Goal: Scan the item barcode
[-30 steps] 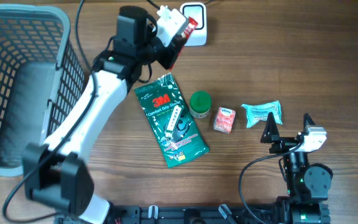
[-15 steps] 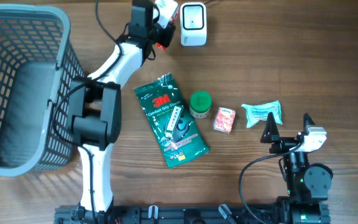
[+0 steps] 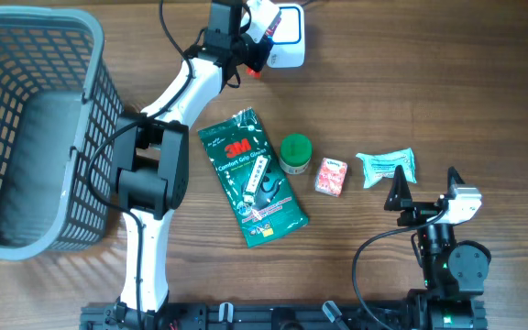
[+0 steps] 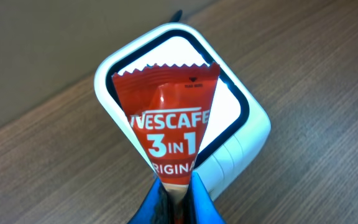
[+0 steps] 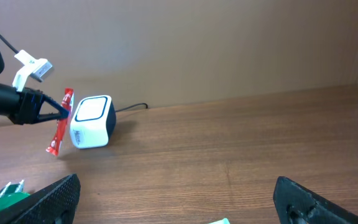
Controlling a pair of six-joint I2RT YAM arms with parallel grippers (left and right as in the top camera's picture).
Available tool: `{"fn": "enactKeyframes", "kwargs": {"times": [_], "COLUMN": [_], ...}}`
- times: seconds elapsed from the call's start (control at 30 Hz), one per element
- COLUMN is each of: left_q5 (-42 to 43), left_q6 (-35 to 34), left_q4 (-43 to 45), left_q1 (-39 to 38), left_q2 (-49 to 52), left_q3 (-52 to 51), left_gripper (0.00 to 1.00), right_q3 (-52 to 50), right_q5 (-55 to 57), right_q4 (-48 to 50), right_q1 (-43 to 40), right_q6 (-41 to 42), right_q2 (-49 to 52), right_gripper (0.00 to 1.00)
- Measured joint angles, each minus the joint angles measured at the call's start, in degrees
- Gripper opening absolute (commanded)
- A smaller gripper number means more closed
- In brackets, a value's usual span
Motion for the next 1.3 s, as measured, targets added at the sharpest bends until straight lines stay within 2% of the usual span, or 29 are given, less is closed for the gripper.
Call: {"fn": "enactKeyframes", "kwargs": {"times": [0.33, 0.43, 0.5, 0.57, 0.67, 0.8, 0.83, 0.87, 0.9, 1.0, 1.13, 1.2, 1.3], "left_q5": [-2.25, -6.1, -8.04, -8.74, -8.04, -3.06, -2.78, -3.89, -6.38, -13.38, -21.18, -23.15, -23.45], "left_q6": [2.97, 3.41, 3.65, 3.56, -1.07, -8.11, -9.18, -10.03, -11.02, -12.72, -19.37, -23.67, -25.11], "left_q4": [-4.52, -13.46, -23.37, -28.85, -28.63, -27.12, -27.21, -28.0, -30.42, -37.97, -46.64, -48.15, -48.09], "left_q1": [-0.55, -0.74, -0.92, -1.51, -4.57, -11.26, -13.44, -14.62, -15.43, -14.73, -8.74, -3.39, 0.26], "left_q2": [0.0, 0.26, 0.59, 0.63, 0.63, 0.63, 0.63, 0.63, 0.63, 0.52, 0.11, 0.0, -0.11], "left_q3": [0.2, 4.42, 10.54, 16.06, 18.86, 18.86, 18.86, 18.95, 19.06, 19.23, 19.28, 19.28, 18.88], "left_gripper": [0.04, 0.04, 0.04, 0.04, 0.04, 0.04, 0.18, 0.8, 1.0, 1.0, 1.0, 1.0, 1.0], "right_q3": [0.0, 0.0, 0.0, 0.0, 0.0, 0.0, 0.0, 0.0, 0.0, 0.0, 0.0, 0.0, 0.0], "right_q5": [0.0, 0.0, 0.0, 0.0, 0.0, 0.0, 0.0, 0.0, 0.0, 0.0, 0.0, 0.0, 0.0], "right_q4": [0.0, 0.0, 0.0, 0.0, 0.0, 0.0, 0.0, 0.0, 0.0, 0.0, 0.02, 0.0, 0.0], "right_q1": [0.0, 0.0, 0.0, 0.0, 0.0, 0.0, 0.0, 0.0, 0.0, 0.0, 0.0, 0.0, 0.0], "right_q6": [0.0, 0.0, 0.0, 0.0, 0.0, 0.0, 0.0, 0.0, 0.0, 0.0, 0.0, 0.0, 0.0], "right_q2": [0.0, 0.0, 0.0, 0.0, 0.0, 0.0, 0.0, 0.0, 0.0, 0.0, 0.0, 0.0, 0.0], "right_gripper": [1.0, 1.0, 1.0, 1.0, 1.0, 1.0, 1.0, 1.0, 1.0, 1.0, 1.0, 1.0, 1.0]}}
